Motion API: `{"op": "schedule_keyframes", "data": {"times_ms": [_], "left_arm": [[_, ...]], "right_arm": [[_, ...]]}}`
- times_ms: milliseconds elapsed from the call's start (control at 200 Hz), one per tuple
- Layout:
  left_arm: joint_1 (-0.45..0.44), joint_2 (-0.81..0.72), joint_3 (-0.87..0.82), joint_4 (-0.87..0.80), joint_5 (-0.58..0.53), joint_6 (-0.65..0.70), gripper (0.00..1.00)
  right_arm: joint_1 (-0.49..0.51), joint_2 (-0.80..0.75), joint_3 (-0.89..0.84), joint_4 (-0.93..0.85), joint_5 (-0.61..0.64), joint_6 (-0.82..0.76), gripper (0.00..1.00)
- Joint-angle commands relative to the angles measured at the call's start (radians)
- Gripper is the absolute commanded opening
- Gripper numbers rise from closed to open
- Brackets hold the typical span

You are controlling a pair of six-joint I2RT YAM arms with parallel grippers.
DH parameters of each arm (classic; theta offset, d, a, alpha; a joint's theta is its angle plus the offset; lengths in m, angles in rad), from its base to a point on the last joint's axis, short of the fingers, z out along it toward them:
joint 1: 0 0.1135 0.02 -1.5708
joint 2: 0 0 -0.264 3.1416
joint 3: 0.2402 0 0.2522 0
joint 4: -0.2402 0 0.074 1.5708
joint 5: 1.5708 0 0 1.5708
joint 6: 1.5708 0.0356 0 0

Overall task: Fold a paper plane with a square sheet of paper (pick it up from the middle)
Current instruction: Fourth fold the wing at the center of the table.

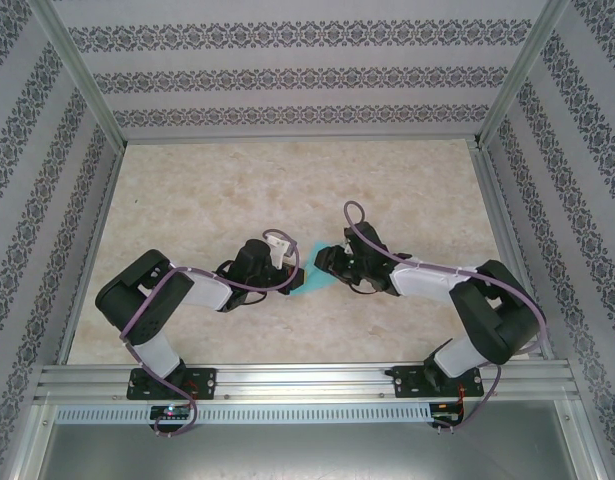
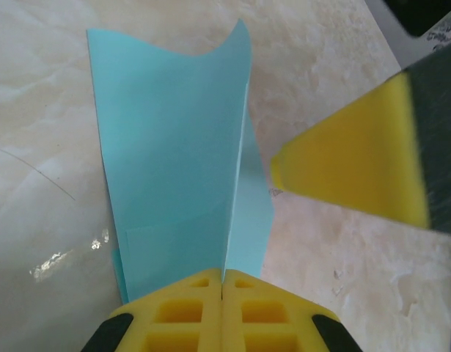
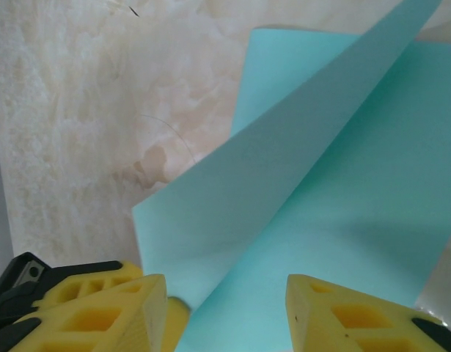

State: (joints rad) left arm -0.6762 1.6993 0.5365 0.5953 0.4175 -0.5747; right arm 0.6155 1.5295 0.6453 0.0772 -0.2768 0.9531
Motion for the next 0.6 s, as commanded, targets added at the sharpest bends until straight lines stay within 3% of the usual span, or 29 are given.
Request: {"op": "schedule_keyframes", "data": {"times_ms": [0, 210, 599], "left_arm": [[-0.006, 0.018, -0.005, 0.071, 0.004, -0.094, 0.05], [-0.005, 0.045, 0.004, 0.077, 0.023, -0.127, 0.05], [0.005, 0.066, 0.004, 0.074, 0.025, -0.168, 0.07]], "right_arm": [[0.015, 0.030, 0.020, 0.055, -0.029, -0.024, 0.47], [0.016, 0.072, 0.049, 0.060, -0.043, -0.034, 0.49], [0.017, 0.117, 0.056, 0.063, -0.040, -0.022, 0.45]]}}
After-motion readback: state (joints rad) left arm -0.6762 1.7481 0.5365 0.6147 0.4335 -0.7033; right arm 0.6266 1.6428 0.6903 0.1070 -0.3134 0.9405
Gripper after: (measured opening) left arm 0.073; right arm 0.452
